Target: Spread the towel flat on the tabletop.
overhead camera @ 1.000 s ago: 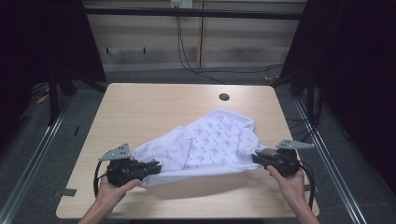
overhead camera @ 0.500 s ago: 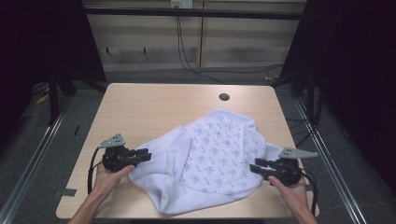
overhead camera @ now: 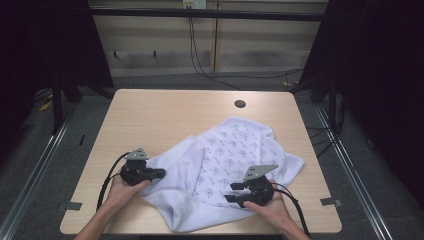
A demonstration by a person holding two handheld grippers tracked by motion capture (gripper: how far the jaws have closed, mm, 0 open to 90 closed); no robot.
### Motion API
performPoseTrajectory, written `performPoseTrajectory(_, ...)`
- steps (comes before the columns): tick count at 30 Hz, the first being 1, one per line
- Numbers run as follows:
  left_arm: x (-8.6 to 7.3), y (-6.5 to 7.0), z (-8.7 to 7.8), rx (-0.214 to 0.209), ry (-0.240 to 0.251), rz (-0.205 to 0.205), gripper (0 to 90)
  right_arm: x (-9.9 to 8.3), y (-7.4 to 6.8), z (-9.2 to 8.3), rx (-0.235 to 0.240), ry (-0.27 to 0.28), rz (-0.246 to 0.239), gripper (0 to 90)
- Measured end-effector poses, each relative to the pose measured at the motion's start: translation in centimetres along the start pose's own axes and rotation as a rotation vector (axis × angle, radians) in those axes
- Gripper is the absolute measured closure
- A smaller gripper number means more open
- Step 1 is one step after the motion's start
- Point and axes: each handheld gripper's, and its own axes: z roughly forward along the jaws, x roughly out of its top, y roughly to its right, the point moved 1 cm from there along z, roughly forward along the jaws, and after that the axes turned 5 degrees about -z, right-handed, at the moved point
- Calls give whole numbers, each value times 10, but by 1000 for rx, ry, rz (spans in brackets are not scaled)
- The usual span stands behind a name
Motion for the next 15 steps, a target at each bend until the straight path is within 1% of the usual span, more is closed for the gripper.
performPoseTrajectory(1,-3,3,-2,-10,-6,-1,864,-3,1,2,-16,-15,-7,489)
performPoseTrajectory(2,-5,4,-4,-12,-9,-2,864,-6,2,3,-53,-35,-13,468)
performPoseTrajectory(3,-7,6,-6,-29,-17,-6,863,-8,3,3,-77,-45,-6,461)
performPoseTrajectory(5,-10,11,-9,-59,-29,0,852,-11,6,1,-82,-31,12,472)
performPoseTrajectory(6,-11,13,-10,-75,-27,2,827,-12,7,1,-100,-31,2,474)
performPoseTrajectory(7,-10,14,-11,-89,-21,-4,766,-12,6,1,-111,-36,-16,486)
performPoseTrajectory(8,-5,15,-14,-92,1,-7,688,-12,5,2,-125,-34,-40,529)
performPoseTrajectory(9,-2,15,-17,-97,25,-6,633,-12,5,2,-148,-43,-58,576)
performPoseTrajectory(10,3,13,-20,-74,74,-15,597,-12,6,2,-152,-40,-49,629)
performPoseTrajectory(11,7,10,-21,-60,96,-28,547,-12,8,1,-163,-39,-47,678)
performPoseTrajectory(12,10,5,-21,-50,111,-39,531,-12,11,1,-161,-40,-49,729)
performPoseTrajectory(13,12,1,-21,-30,123,-52,532,-12,13,0,-160,-35,-41,785)
performPoseTrajectory(14,13,-7,-18,0,137,-72,536,-12,14,0,-159,-35,-36,831)
performPoseTrajectory(15,13,-13,-16,15,142,-89,556,-12,19,-1,-145,-31,-28,869)
